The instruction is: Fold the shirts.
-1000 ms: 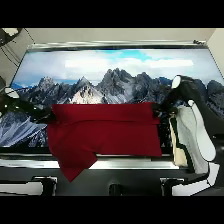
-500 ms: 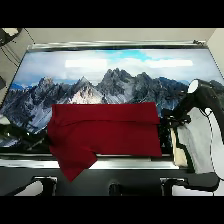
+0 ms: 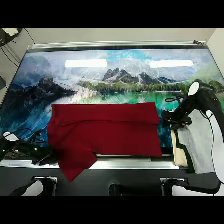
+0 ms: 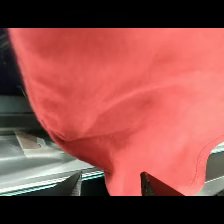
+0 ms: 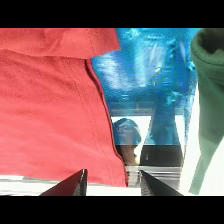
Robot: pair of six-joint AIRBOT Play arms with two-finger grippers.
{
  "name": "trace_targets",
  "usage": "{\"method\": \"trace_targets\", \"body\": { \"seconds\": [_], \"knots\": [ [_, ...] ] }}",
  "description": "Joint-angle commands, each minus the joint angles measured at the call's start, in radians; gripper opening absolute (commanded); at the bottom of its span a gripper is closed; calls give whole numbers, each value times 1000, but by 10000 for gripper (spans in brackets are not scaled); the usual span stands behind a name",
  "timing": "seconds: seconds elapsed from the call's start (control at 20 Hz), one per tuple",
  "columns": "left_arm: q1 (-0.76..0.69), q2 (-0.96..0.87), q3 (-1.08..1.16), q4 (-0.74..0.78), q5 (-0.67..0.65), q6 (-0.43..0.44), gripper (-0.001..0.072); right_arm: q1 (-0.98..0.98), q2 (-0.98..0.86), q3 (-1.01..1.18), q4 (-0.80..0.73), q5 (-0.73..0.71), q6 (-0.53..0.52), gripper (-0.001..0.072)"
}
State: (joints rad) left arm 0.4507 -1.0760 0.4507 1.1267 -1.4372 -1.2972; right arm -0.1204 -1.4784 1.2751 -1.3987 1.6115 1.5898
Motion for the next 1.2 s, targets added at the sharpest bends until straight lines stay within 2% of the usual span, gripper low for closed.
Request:
{"method": "trace_targets", "body": {
  "seconds": [0.0,0.1,0.2,0.25,0.3,0.4,0.6,0.7,0.9,1.1,1.15],
  "knots": [
    [1,5,-23,-4,32,7,378,-1,11,-25,5,-1,21,444],
    [0,3,-23,-4,41,5,370,-1,49,-100,33,-18,21,457],
    [-11,0,-23,0,48,4,297,-1,106,-185,83,-50,5,508],
    [-24,0,-23,0,56,4,297,-1,135,-222,84,-70,6,508],
    [-39,0,-23,0,60,4,251,-1,159,-254,81,-84,6,508],
    [-68,0,-23,0,68,5,27,-1,189,-320,75,-101,6,508],
    [-78,1,-23,0,71,7,25,-1,192,-450,109,-148,1,521],
    [-78,1,-23,0,71,7,25,-1,192,-500,80,-174,-1,572],
    [-78,1,-23,0,72,8,25,-1,192,-576,85,-259,3,570],
    [-78,1,-23,0,75,8,25,-1,192,-641,167,-365,4,562],
    [-78,1,-23,0,75,8,25,-1,192,-648,175,-391,3,500]
  ]
}}
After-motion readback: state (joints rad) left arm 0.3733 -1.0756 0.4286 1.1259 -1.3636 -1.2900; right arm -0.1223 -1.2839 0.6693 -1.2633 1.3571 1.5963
